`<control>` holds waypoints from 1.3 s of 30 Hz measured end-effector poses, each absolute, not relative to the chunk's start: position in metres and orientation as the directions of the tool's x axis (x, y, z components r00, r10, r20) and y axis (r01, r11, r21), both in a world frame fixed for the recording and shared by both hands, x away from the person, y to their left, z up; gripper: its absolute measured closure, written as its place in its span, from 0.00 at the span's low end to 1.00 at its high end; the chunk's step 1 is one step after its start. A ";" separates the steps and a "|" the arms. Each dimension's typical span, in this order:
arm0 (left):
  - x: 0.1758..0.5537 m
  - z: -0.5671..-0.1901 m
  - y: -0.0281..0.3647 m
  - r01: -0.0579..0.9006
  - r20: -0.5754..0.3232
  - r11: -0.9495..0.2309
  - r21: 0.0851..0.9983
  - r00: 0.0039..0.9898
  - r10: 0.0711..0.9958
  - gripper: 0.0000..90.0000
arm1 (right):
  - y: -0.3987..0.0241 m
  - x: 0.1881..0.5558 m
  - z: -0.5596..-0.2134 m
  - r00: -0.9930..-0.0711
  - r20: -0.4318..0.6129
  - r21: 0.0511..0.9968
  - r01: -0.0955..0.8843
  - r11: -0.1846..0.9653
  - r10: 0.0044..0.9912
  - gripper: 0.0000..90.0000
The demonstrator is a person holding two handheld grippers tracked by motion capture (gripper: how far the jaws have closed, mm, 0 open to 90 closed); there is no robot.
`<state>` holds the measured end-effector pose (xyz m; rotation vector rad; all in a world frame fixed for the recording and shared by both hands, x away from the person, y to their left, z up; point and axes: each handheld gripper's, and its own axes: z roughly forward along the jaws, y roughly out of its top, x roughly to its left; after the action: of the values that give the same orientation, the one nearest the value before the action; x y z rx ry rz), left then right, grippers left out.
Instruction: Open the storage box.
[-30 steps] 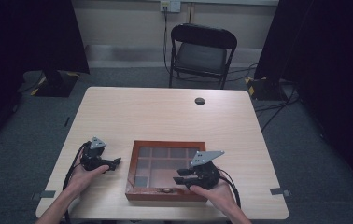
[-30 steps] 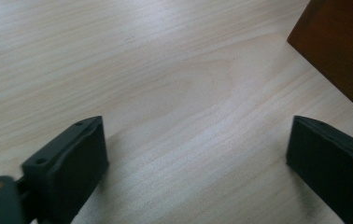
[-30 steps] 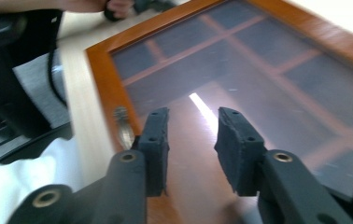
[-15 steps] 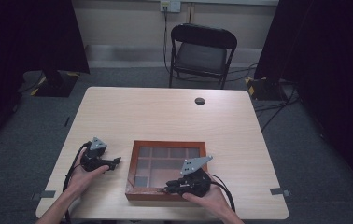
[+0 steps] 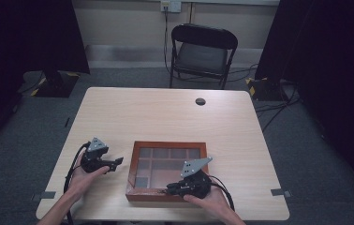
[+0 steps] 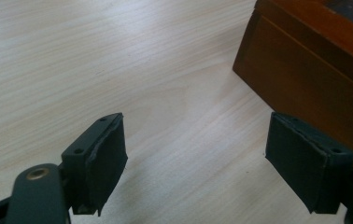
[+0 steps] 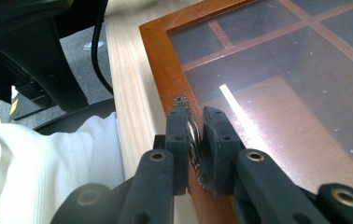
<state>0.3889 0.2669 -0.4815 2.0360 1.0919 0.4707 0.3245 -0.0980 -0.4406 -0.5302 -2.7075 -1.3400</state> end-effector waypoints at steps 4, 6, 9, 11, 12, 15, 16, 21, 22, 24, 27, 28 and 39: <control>0.388 -0.480 0.265 0.545 -0.040 -0.342 0.766 0.570 0.820 0.22 | -0.098 0.325 -0.440 -0.939 0.211 0.755 0.332 0.565 0.270 0.91; 0.387 -0.478 0.265 0.546 -0.045 -0.350 0.762 0.583 0.811 0.23 | -0.098 0.325 -0.439 -0.941 0.209 0.751 0.330 0.572 0.268 0.91; 0.386 -0.477 0.264 0.547 -0.054 -0.348 0.761 0.588 0.807 0.23 | -0.098 0.325 -0.439 -0.941 0.207 0.750 0.328 0.574 0.268 0.91; 0.385 -0.476 0.264 0.548 -0.054 -0.353 0.759 0.593 0.804 0.23 | -0.098 0.326 -0.439 -0.942 0.208 0.749 0.327 0.576 0.265 0.91; 0.384 -0.475 0.264 0.544 -0.053 -0.355 0.760 0.596 0.801 0.22 | -0.097 0.325 -0.438 -0.942 0.205 0.748 0.326 0.578 0.265 0.91; 0.382 -0.472 0.264 0.550 -0.081 -0.340 0.763 0.603 0.794 0.21 | -0.098 0.326 -0.438 -0.944 0.202 0.748 0.322 0.580 0.262 0.91; 0.382 -0.471 0.264 0.551 -0.086 -0.339 0.763 0.606 0.791 0.21 | -0.098 0.326 -0.436 -0.942 0.206 0.751 0.325 0.575 0.264 0.91; 0.379 -0.469 0.260 0.534 -0.067 -0.364 0.763 0.626 0.777 0.20 | -0.099 0.327 -0.429 -0.943 0.211 0.761 0.324 0.562 0.258 0.92; 0.378 -0.469 0.260 0.531 -0.069 -0.366 0.764 0.631 0.773 0.20 | -0.099 0.328 -0.428 -0.944 0.211 0.764 0.321 0.559 0.253 0.92; 0.378 -0.469 0.260 0.533 -0.076 -0.361 0.765 0.632 0.771 0.20 | -0.100 0.329 -0.424 -0.945 0.211 0.766 0.318 0.558 0.250 0.92; 0.377 -0.468 0.259 0.527 -0.089 -0.356 0.772 0.643 0.760 0.20 | -0.101 0.330 -0.419 -0.942 0.225 0.773 0.328 0.544 0.248 0.92; 0.377 -0.467 0.259 0.521 -0.083 -0.359 0.774 0.645 0.759 0.21 | -0.102 0.331 -0.417 -0.943 0.223 0.777 0.326 0.539 0.248 0.92; 0.371 -0.462 0.252 0.480 -0.103 -0.350 0.805 0.692 0.714 0.20 | -0.103 0.335 -0.399 -0.944 0.219 0.790 0.321 0.522 0.249 0.92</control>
<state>0.3711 0.2522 -0.4624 2.0170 0.9171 0.3345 0.3354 -0.1030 -0.3994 -0.5010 -2.6720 -1.4118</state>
